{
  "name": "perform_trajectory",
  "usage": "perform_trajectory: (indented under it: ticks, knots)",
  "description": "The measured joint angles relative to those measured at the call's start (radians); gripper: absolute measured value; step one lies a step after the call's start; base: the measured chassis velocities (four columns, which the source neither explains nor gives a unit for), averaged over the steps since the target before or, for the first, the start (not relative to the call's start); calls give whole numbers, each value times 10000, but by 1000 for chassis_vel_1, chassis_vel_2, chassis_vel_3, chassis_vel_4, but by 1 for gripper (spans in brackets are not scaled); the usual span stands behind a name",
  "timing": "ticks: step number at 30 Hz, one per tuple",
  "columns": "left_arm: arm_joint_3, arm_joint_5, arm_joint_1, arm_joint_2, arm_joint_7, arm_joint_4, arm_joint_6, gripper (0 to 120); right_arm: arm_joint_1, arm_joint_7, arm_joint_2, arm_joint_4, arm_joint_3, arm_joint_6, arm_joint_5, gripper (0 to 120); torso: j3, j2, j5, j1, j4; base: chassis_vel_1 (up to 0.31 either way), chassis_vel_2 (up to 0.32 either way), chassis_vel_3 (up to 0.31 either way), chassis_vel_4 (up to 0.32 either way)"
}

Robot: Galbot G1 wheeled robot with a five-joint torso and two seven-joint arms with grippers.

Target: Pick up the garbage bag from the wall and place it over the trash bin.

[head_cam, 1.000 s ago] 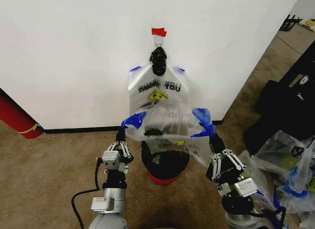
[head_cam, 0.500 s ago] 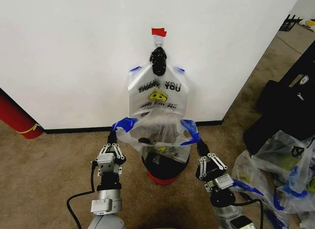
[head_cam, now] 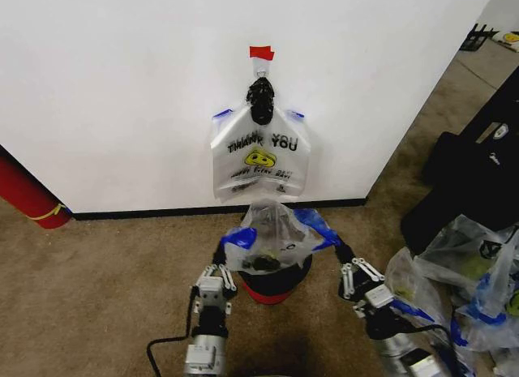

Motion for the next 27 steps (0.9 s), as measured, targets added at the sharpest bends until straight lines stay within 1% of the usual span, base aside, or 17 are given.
perform_trajectory:
  ticks: [1,3,7,10,12,16,18,20,22,23,25,27]
  knots:
    - [0,0,0,0,0,0,0,0,0,0,0,0,0,0,0,0,0,0,0,0,0,0,0,0,0]
    - [183,-137,10,14,-3,-84,0,0,-4,-310,-124,-83,155,-43,471,0,0,0,5,0,0,0,0,0,0]
    - [329,-280,40,33,22,-214,1,0,-28,-684,-150,-102,303,-140,1008,0,0,0,-2,0,0,0,0,0,0]
    - [427,-600,73,68,105,-500,-6,0,-36,-1085,-124,-82,622,-286,1735,0,0,0,-2,0,-1,0,0,0,0]
    - [425,-805,7,85,124,-565,-27,0,-36,-1116,-54,-70,630,-295,2183,0,0,0,-4,0,-1,0,0,0,0]
    - [392,-997,-117,180,297,-560,-46,0,-16,-1116,72,-139,543,-258,2226,0,0,0,-3,0,-1,0,0,0,0]
    - [226,-1189,-467,414,831,-489,-204,0,31,-1126,157,-209,423,-197,2201,0,0,0,-5,0,1,0,0,0,0]
    - [-192,-1142,-1019,735,1618,-239,-546,0,58,-1172,213,-253,287,-171,2173,0,0,0,-5,0,-2,0,0,0,0]
    - [-605,-1034,-1651,1282,2487,12,-813,0,73,-1239,262,-344,122,-101,2062,0,1,0,-7,1,-3,0,0,0,0]
    - [-605,-1034,-1651,1282,2487,12,-813,0,73,-1239,262,-344,122,-101,2062,0,1,0,-7,1,-3,0,0,0,0]
    - [-815,-1128,-2009,1812,3028,64,-819,0,54,-1283,277,-456,-22,-1,1922,0,1,0,-6,1,-1,0,0,0,0]
    - [-876,-1138,-2149,2242,3259,65,-804,0,48,-1286,274,-545,-123,83,1855,0,1,0,-7,1,-4,0,0,0,0]
